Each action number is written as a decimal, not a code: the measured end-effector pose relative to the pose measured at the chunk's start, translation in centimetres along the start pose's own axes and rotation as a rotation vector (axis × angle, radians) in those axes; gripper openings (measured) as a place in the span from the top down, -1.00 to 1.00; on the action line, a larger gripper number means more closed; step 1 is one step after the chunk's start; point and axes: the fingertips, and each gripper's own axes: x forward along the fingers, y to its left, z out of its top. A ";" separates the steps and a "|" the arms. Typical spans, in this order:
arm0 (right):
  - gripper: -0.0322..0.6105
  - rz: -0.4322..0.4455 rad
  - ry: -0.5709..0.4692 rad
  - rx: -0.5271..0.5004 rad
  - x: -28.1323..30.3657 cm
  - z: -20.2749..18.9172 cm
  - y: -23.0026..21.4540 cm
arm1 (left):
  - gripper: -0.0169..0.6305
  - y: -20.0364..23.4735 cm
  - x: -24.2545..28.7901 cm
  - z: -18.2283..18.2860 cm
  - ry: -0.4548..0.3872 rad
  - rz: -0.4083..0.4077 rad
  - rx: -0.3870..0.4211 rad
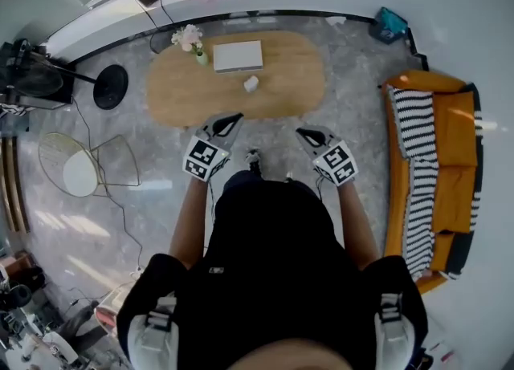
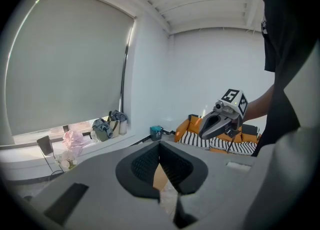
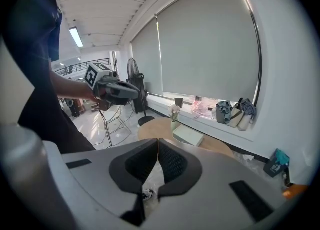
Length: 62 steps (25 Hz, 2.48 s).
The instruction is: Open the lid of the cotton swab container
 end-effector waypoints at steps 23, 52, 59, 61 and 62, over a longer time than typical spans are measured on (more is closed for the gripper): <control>0.91 -0.054 0.054 0.009 4.8 2.3 -1.8 | 0.95 6.4 1.3 -0.4 -0.024 -0.057 -0.015; 0.91 0.069 0.096 -0.046 11.0 4.7 -3.4 | 0.95 11.8 -1.9 -2.6 -0.031 0.083 -0.089; 0.91 0.151 0.140 -0.125 13.6 5.9 -5.4 | 0.95 13.6 -1.0 -2.1 -0.015 0.146 -0.127; 0.91 0.172 0.149 -0.134 13.9 5.9 -6.0 | 0.95 13.8 -0.4 -2.0 -0.008 0.155 -0.131; 0.91 0.182 0.154 -0.135 14.1 5.9 -6.3 | 0.95 13.9 -0.1 -1.9 -0.007 0.159 -0.132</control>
